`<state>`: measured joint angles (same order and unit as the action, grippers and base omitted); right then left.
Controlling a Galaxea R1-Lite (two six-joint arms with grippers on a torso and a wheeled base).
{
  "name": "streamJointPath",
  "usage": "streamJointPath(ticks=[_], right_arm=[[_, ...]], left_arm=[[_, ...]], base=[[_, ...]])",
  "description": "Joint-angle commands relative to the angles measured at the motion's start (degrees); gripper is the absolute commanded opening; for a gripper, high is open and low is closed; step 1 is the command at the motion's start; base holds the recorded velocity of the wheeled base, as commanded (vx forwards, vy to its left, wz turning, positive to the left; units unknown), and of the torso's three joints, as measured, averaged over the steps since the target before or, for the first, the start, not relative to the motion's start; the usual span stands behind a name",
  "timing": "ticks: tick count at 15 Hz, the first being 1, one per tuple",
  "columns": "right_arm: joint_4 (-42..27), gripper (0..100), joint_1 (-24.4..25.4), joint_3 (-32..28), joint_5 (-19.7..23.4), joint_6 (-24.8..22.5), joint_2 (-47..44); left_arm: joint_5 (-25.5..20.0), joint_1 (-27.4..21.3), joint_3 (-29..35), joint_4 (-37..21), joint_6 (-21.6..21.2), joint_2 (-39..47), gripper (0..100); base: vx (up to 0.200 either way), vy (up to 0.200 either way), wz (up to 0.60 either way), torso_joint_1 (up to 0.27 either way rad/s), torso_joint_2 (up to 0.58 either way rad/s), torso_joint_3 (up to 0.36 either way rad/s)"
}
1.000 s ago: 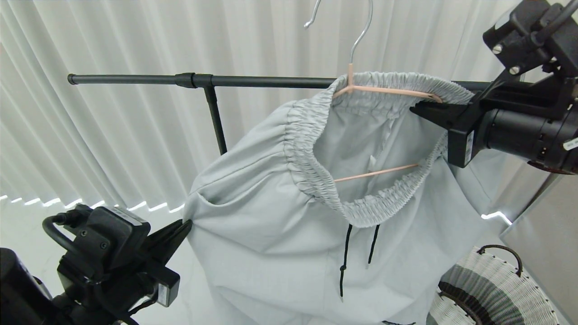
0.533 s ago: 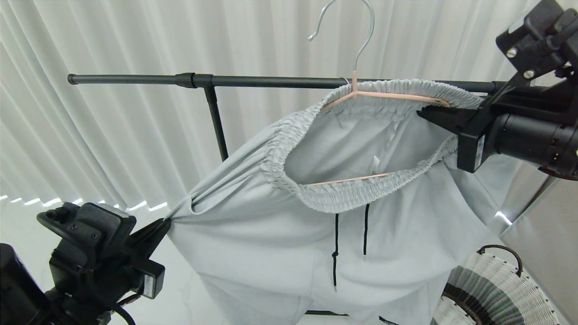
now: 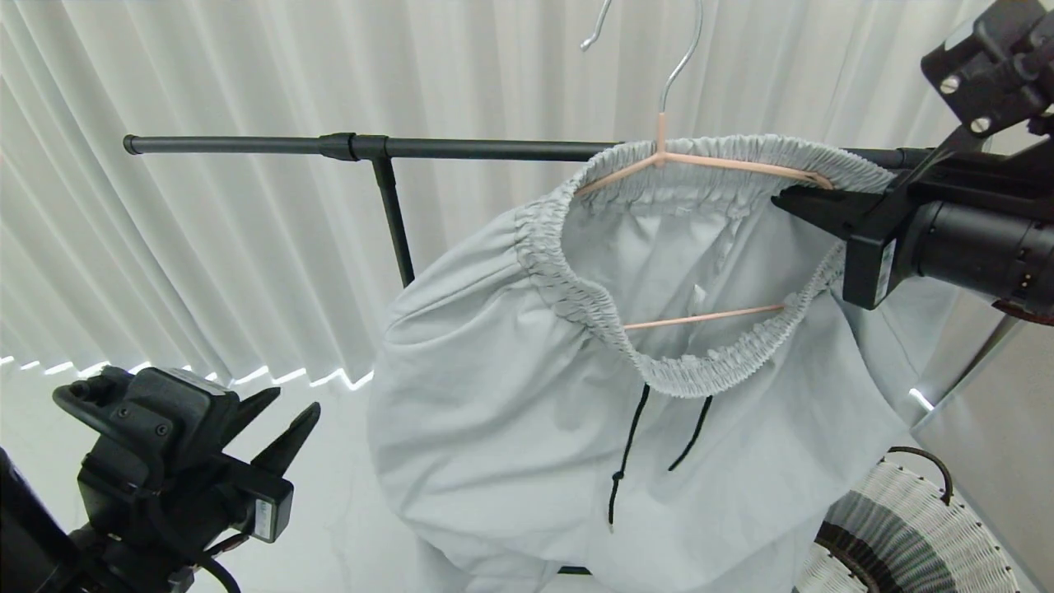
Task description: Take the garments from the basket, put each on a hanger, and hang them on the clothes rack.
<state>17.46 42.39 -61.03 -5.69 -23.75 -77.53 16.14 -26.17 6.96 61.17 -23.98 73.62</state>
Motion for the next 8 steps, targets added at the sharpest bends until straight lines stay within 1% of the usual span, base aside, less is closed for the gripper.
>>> streamJointPath(ticks=[1, 5, 7, 8], right_arm=[[-0.05, 0, 0.06, -0.06, 0.07, -0.07, -0.16], [-0.23, 0, -0.02, 0.38, -0.28, -0.07, 0.01], [-1.72, 0, -0.55, 3.63, -8.98, -0.07, 1.59], [-3.57, 0, -0.90, 5.22, -10.65, 0.02, 3.09]], left_arm=[[-0.06, -0.02, -0.11, 0.09, -0.02, -1.28, 100], [-0.06, -0.02, -0.90, 0.00, -0.19, -3.31, 100], [0.21, 0.16, -0.90, 0.00, -0.28, -4.54, 100], [0.21, 0.33, -1.07, 0.00, -1.42, -5.06, 100]], base=[[0.000, 0.000, 0.00, 0.000, 0.00, 0.000], [0.000, 0.000, 0.00, 0.000, 0.00, 0.000], [0.000, 0.000, 0.00, 0.000, 0.00, 0.000], [0.000, 0.000, 0.00, 0.000, 0.00, 0.000]])
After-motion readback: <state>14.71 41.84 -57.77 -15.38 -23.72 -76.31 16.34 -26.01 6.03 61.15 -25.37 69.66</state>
